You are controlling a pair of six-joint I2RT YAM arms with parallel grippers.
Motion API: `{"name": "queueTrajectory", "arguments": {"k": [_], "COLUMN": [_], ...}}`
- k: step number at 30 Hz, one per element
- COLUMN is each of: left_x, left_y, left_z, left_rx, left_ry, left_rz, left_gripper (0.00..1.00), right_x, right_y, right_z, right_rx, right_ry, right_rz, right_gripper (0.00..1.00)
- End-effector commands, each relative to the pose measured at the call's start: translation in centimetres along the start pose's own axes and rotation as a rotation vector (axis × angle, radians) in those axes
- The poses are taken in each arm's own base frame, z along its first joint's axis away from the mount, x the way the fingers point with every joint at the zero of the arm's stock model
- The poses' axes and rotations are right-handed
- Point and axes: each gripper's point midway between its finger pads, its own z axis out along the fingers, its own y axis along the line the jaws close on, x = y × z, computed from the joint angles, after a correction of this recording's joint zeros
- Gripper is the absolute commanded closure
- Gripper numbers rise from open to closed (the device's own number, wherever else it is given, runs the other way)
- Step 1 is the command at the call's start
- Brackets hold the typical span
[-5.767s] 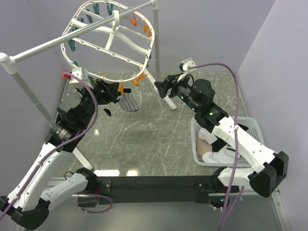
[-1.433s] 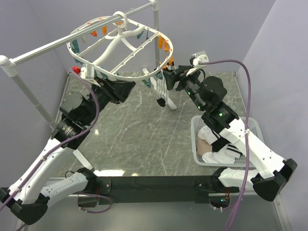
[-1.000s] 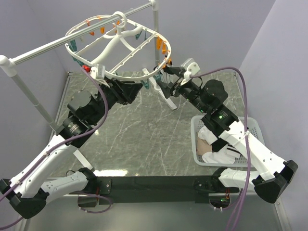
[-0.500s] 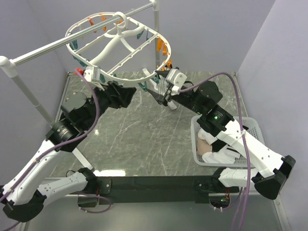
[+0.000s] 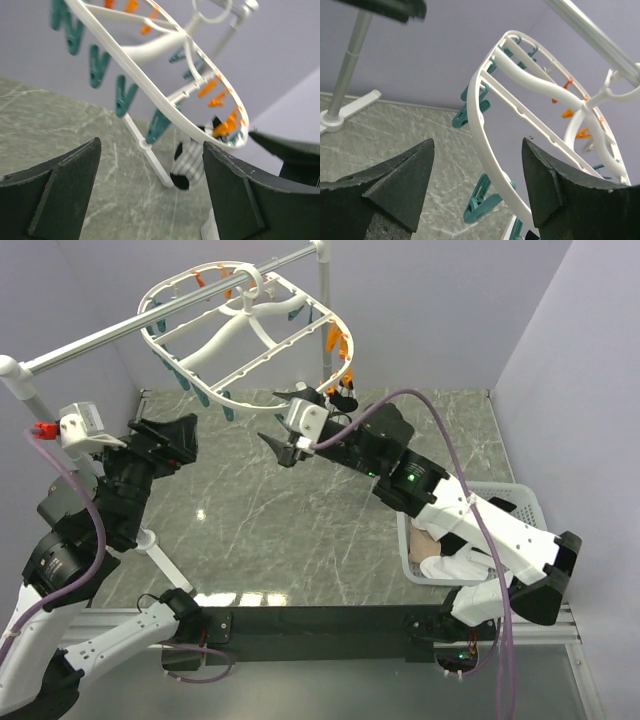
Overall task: Clip the socks to the hanger
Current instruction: Rotate the hanger at the clothesline.
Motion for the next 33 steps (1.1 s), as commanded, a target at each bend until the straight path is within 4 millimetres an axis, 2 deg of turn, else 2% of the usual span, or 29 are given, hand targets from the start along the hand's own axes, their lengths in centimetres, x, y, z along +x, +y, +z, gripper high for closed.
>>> {"name": "queueTrajectory", "arguments": {"k": [1,4,6,7,10,13,14,15,16,17,18,20,21,24,33], "left_x": [-1.9,-3.1,-3.9,-4.2,-4.5,-4.8,-3.9,-4.9,-4.5,-4.0,-4.5,-3.4,-4.0,-3.7,-5.1], "left_y": [2.0,2.4,2.4,2.3,2.3,2.2,1.9,2.5,2.7,2.1,3.7,4.6,5.3,6.1,5.5], "left_z": [0.7,1.2,1.4,1.4,2.0,3.1,4.0,4.5,5.4,6.2,6.8,7.8,8.1,8.5,9.3], "left_rx": [-0.151,-0.211,-0.228,-0.230,-0.251,-0.256,-0.240,-0.249,-0.249,-0.190,-0.230,-0.225,-0.232,-0.211,-0.128], "left_ry": [-0.097,-0.143,-0.170,-0.183,-0.196,-0.204,-0.166,-0.188,-0.174,-0.138,-0.160,-0.123,-0.151,-0.151,-0.175], "left_rz": [-0.030,-0.039,-0.050,-0.059,-0.064,-0.069,-0.057,-0.079,-0.079,-0.093,-0.111,-0.127,-0.139,-0.160,-0.169], "left_gripper": [0.11,0.11,0.11,0.10,0.10,0.10,0.10,0.10,0.10,0.10,0.11,0.11,0.11,0.12,0.12], "right_x": [-1.6,-1.3,-1.4,-0.5,0.3,0.4,0.4,0.4,0.4,0.5,0.6,0.7,1.1,1.6,2.2], "right_y": [-1.6,-1.1,-1.5,-1.3,-1.9,-2.1,-2.2,-2.2,-2.2,-2.2,-2.2,-2.1,-2.2,-2.3,-2.2], "right_z": [0.7,1.7,2.0,2.7,3.4,3.6,3.6,3.7,3.7,3.6,3.6,3.8,3.8,3.9,4.7], "right_rx": [0.036,0.029,0.052,0.052,0.095,0.107,0.112,0.113,0.112,0.111,0.110,0.105,0.115,0.121,0.121], "right_ry": [-0.011,0.008,0.037,0.065,0.123,0.128,0.127,0.124,0.124,0.128,0.129,0.132,0.149,0.169,0.184], "right_rz": [-0.044,-0.076,-0.119,-0.132,-0.182,-0.196,-0.201,-0.203,-0.209,-0.217,-0.221,-0.230,-0.231,-0.251,-0.294], "right_gripper": [0.23,0.24,0.24,0.24,0.25,0.30,0.33,0.35,0.38,0.41,0.42,0.43,0.43,0.44,0.44]}}
